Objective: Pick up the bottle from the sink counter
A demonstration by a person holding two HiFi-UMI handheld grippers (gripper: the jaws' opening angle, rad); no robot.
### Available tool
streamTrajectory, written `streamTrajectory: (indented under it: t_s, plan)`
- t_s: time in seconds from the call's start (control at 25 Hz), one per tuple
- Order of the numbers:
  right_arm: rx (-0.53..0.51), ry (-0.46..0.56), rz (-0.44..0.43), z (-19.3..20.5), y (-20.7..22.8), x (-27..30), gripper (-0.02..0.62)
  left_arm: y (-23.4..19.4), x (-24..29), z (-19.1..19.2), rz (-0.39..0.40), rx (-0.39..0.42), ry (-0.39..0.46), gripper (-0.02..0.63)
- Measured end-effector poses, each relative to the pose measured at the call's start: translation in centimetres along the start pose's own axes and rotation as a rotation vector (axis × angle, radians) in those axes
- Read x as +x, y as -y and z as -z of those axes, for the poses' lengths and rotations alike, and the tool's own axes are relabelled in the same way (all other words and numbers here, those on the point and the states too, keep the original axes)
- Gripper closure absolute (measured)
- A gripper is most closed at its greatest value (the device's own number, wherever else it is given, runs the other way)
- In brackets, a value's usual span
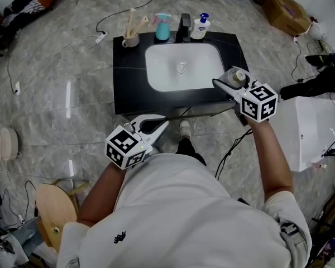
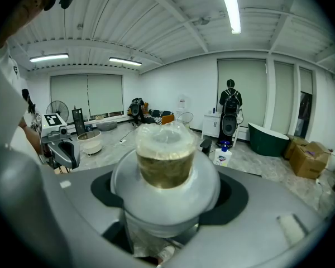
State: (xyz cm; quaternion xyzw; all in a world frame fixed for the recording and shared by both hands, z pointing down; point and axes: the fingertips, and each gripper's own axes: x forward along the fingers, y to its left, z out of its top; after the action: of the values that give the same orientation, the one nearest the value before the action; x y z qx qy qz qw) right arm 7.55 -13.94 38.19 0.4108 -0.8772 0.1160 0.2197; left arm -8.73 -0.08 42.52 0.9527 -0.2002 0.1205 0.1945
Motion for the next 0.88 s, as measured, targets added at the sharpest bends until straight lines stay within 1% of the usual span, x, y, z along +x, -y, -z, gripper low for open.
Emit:
streamTrajectory:
  t_s: [0.28, 0.88]
  plan:
    - [0.000, 0.002, -0.009, -0.2, -0.4, 0.1, 0.244, -0.1, -0.4, -0.1, -0.010, -0.003, 0.011, 0.601]
    - [0.008, -0.007, 0.005, 0.1, 0.8, 0.0, 0.244, -0.1, -0.2, -0.5, -0.011, 0.000, 0.011, 0.601]
